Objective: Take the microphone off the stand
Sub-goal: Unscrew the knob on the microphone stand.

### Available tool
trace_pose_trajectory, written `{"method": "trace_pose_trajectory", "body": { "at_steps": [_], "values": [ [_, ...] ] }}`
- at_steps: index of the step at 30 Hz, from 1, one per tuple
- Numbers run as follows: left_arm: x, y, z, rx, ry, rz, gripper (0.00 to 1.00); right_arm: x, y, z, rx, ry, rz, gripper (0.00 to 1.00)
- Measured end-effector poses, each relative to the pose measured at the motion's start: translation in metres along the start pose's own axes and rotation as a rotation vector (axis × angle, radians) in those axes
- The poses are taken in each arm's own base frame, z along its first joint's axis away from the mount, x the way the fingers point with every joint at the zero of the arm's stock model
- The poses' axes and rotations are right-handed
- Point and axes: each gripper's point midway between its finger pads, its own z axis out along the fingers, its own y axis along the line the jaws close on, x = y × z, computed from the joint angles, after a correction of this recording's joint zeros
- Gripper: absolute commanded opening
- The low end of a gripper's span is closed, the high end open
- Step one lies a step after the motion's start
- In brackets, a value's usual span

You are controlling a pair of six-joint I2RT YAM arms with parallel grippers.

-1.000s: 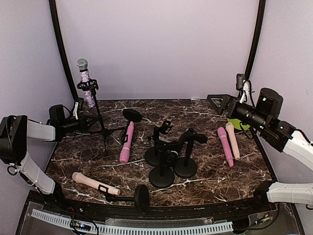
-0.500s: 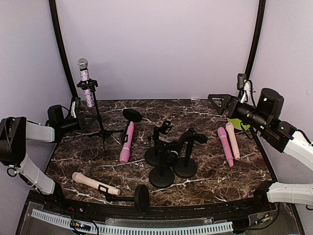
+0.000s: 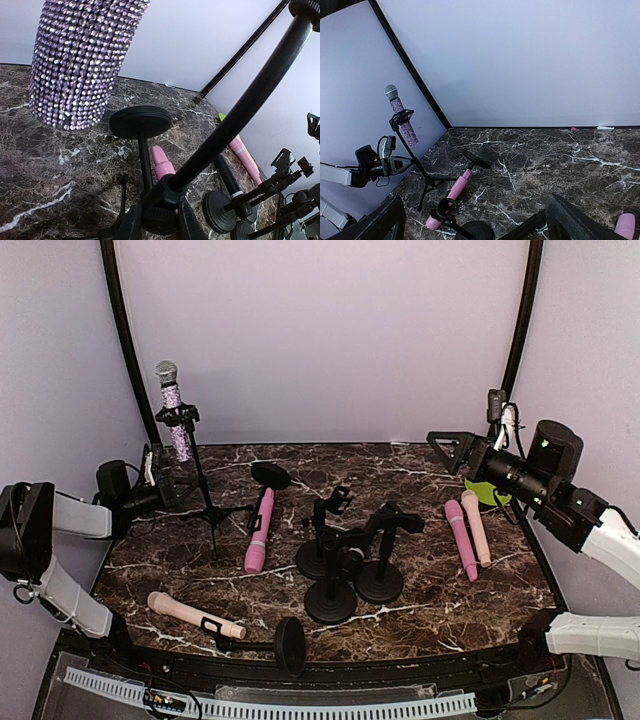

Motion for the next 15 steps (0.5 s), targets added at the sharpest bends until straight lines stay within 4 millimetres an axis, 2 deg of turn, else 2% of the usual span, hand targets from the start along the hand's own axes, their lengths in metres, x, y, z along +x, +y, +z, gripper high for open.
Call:
{"method": "trace_pose_trajectory", "body": {
  "at_steps": [15],
  "values": [
    [0.0091, -0.0037, -0.0035, 0.012, -0.01, -0.051, 0.0, 0.0001, -0.0003, 0.0, 0.002, 0.0, 0.0, 0.99]
  ]
}}
